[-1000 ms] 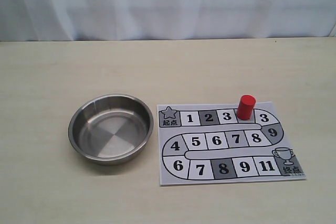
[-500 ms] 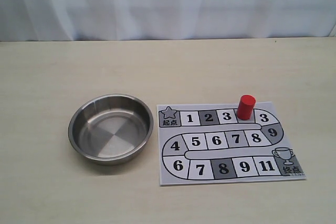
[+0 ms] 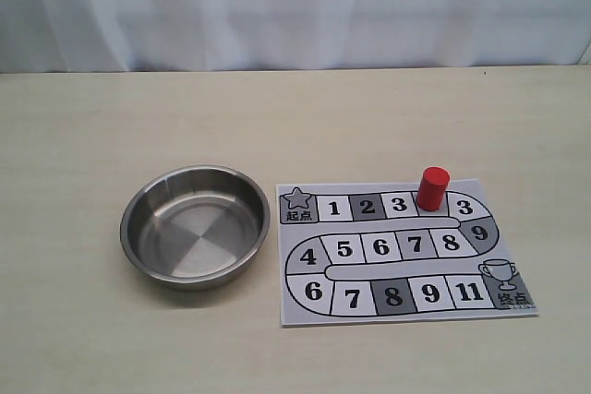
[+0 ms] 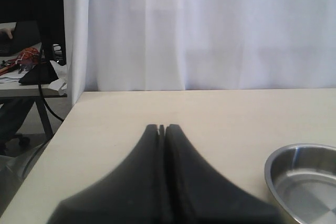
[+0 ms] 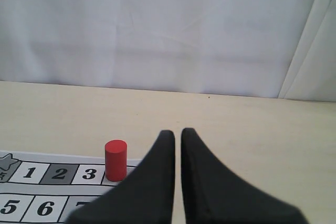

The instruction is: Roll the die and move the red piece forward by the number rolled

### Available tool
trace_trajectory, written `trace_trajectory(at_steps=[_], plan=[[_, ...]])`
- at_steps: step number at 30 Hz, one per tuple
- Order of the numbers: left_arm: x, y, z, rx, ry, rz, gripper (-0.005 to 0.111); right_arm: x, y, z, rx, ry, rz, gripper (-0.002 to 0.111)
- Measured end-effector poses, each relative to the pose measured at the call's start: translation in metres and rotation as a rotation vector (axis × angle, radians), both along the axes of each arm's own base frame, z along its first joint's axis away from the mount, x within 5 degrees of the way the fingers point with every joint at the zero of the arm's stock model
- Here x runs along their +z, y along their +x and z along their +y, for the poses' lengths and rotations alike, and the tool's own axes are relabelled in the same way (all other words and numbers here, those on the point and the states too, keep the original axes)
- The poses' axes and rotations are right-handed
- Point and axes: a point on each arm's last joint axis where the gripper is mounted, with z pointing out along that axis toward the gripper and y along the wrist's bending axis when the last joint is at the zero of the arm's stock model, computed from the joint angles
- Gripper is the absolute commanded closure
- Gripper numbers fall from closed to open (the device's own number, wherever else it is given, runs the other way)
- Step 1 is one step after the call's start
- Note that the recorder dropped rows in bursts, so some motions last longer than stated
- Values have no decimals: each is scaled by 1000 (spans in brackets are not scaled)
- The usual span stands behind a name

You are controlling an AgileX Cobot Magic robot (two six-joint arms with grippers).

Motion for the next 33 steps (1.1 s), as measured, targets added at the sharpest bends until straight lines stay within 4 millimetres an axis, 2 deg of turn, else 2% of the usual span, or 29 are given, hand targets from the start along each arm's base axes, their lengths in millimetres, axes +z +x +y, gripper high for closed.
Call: trace_trajectory(at_steps=[33], plan=[[0,0,0,0,0,0,107,-2,0,0,-2,22,20,104]])
